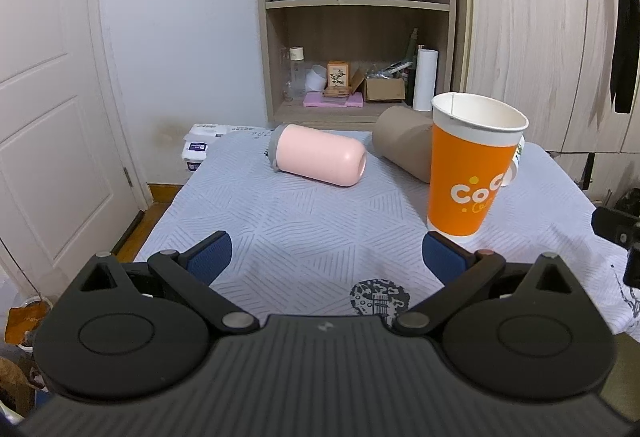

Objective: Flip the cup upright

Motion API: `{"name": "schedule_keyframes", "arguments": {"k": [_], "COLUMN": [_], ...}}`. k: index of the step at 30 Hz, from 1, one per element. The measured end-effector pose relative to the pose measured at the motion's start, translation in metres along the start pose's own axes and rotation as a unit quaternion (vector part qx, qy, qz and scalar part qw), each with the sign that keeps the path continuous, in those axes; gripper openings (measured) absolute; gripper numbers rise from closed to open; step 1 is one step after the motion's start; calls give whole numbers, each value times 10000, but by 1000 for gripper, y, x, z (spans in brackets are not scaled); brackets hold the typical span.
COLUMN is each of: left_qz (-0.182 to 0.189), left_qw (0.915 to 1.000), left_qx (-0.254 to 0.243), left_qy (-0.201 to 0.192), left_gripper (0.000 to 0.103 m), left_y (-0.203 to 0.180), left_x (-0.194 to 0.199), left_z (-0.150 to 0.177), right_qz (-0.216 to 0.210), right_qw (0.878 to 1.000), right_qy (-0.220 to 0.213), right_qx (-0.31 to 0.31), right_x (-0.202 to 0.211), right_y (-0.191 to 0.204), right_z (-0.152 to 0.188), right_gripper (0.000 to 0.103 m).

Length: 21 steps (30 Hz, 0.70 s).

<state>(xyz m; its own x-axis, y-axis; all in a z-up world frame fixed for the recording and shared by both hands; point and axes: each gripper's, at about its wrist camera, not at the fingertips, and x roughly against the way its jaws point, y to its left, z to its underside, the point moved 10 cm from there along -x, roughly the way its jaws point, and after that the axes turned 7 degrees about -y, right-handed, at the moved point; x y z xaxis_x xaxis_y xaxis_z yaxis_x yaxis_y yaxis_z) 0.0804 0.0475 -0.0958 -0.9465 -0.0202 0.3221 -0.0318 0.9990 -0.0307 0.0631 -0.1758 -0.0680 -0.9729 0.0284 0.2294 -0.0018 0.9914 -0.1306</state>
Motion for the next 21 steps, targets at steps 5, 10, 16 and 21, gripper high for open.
{"name": "schedule_keyframes", "arguments": {"k": [5, 10, 16, 21], "left_qz": [28, -199, -171, -123], "left_qw": [10000, 9984, 9975, 9976], "left_qx": [-23, -428, -576, -561], "left_qy": [-53, -302, -372, -381], "left_gripper": [103, 103, 103, 103], "left_y": [-1, -5, -9, -9], "left_x": [2, 6, 8, 9], "left_z": [-1, -4, -6, -6], "right_qz": [-8, -5, 0, 14], "right_qw": [10000, 10000, 10000, 10000], "right_qy": [-14, -27, -25, -28], "right_qx": [9, 32, 38, 35], "right_x": [0, 2, 2, 2], "right_y": [0, 1, 1, 1], "right_z": [-1, -1, -1, -1], "right_gripper": [103, 103, 103, 103]}}
